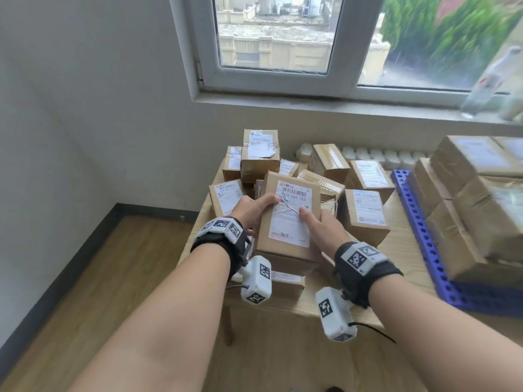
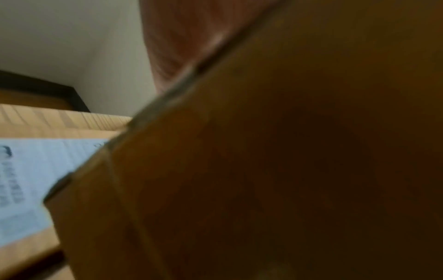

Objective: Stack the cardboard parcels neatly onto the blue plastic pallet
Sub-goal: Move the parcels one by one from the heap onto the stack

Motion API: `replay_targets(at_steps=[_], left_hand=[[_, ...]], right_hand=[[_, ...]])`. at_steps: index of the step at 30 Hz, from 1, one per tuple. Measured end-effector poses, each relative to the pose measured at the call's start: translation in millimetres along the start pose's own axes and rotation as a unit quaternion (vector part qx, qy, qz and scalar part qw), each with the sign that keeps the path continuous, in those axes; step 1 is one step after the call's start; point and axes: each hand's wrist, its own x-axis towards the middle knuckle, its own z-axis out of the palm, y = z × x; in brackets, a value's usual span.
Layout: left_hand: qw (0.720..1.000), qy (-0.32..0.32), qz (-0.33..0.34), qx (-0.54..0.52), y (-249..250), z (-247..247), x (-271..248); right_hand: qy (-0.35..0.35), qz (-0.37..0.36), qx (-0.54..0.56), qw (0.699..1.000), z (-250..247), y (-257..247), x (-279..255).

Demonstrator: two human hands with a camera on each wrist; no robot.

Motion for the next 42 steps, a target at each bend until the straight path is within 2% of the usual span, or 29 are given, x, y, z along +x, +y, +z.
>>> replay_targets(at_steps=[4,12,23,30,34,36,42], left_hand=[[0.997,-0.076,0.025,0.003,14.2,31.9,-6.3],[0.985,-0.153,0.072,0.034,36.1,119.5,-19.7],[0.975,-0.190,0.110,0.039,70.1,286.1,-68.3],[0.972,-0.188,0.140,0.005,102.2,376.0,-105.2],[0.969,-0.199,0.146,-0.018,116.7,427.2,-123.4],[0.968,-0.204,0.145,-0.032,118.4,452.6,-127.8],[0.969,-0.201,0.136,-0.038,122.7,515.2,-136.1]], right_hand=[[0.038,0.006,0.012,0.999,-38.4,13.6,-10.4],[0.110,0.020,0.033,0.993,-120.6,55.4,-37.7],[0.186,0.036,0.015,0.982,-269.7,138.4,-79.1],[0.204,-0.016,0.041,0.978,-366.6,180.3,-93.9],[0.212,-0.035,0.105,0.971,-413.0,202.5,-98.7],[0.194,-0.041,0.166,0.966,-432.1,212.0,-101.5],[0.155,-0.014,0.293,0.943,-480.6,252.7,-90.1]])
